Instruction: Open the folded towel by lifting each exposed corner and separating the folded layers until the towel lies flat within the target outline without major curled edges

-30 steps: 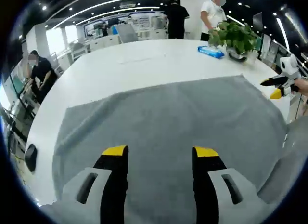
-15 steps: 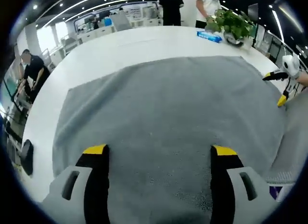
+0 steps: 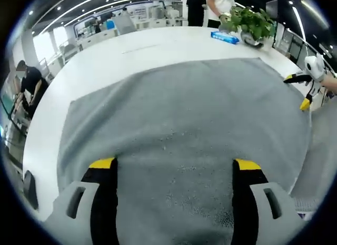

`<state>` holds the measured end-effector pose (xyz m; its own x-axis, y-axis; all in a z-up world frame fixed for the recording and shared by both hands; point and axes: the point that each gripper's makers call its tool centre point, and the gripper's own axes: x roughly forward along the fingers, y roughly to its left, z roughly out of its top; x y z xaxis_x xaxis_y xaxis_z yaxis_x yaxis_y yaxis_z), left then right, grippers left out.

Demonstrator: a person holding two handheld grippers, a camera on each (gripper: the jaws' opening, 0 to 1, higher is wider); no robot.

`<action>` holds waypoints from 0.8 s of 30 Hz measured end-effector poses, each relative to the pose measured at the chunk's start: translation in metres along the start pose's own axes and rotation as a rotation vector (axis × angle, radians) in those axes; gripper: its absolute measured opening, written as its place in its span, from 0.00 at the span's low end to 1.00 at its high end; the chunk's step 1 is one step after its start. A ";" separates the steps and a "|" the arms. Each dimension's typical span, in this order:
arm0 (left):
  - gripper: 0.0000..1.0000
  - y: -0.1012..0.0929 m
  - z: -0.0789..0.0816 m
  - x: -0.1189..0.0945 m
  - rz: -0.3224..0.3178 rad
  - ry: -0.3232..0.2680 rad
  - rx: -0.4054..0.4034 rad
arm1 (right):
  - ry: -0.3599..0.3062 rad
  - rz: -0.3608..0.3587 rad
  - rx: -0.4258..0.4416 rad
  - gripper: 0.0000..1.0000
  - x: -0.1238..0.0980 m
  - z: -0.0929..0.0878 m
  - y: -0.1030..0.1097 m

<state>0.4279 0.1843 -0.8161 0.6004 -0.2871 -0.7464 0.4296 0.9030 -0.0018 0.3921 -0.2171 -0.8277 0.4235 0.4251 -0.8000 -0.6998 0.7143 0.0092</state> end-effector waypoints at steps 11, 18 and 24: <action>0.91 -0.003 0.021 0.017 -0.002 -0.061 -0.002 | -0.055 -0.041 0.046 0.98 0.011 0.015 -0.034; 0.91 -0.001 0.034 0.028 0.000 -0.087 -0.004 | -0.097 -0.058 0.061 0.98 0.017 0.026 -0.055; 0.91 -0.001 0.046 0.038 0.002 -0.114 -0.006 | -0.121 -0.075 0.078 0.98 0.022 0.033 -0.071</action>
<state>0.4812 0.1578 -0.8141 0.6743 -0.3197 -0.6656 0.4246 0.9054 -0.0047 0.4704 -0.2398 -0.8264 0.5425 0.4295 -0.7220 -0.6185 0.7858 0.0027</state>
